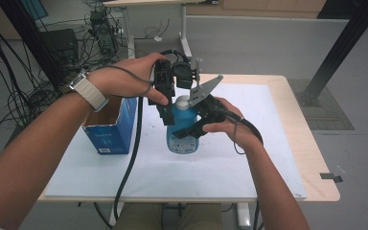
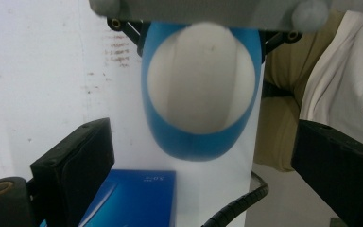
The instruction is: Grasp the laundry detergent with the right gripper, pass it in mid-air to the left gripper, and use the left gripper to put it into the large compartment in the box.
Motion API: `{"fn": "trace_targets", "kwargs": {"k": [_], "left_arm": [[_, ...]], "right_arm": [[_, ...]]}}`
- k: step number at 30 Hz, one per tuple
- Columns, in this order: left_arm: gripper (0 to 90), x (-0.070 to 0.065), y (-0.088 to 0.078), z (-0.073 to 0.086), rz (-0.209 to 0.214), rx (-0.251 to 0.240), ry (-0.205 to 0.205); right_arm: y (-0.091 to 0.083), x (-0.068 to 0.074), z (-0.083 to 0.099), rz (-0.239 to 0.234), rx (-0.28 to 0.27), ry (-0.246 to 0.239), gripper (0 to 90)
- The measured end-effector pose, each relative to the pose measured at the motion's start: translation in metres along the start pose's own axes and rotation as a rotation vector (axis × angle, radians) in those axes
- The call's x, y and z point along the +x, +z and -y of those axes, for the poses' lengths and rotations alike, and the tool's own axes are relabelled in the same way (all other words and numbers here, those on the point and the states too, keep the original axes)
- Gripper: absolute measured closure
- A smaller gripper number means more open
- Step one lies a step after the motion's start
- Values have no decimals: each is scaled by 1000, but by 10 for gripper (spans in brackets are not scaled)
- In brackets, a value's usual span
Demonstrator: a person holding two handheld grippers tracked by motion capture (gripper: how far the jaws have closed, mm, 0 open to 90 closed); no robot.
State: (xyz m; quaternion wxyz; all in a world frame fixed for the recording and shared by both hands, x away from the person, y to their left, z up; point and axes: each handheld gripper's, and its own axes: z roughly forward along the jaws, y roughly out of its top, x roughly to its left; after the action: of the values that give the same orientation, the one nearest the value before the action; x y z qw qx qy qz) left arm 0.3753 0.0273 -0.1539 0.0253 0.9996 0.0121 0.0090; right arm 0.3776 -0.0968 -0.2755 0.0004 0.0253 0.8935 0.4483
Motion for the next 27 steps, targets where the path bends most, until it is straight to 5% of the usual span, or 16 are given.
{"fn": "trace_targets", "kwargs": {"k": [27], "left_arm": [[68, 1, 5, -12, -3, -12, -9]], "right_arm": [[3, 0, -1, -12, -13, -6, 435]]}}
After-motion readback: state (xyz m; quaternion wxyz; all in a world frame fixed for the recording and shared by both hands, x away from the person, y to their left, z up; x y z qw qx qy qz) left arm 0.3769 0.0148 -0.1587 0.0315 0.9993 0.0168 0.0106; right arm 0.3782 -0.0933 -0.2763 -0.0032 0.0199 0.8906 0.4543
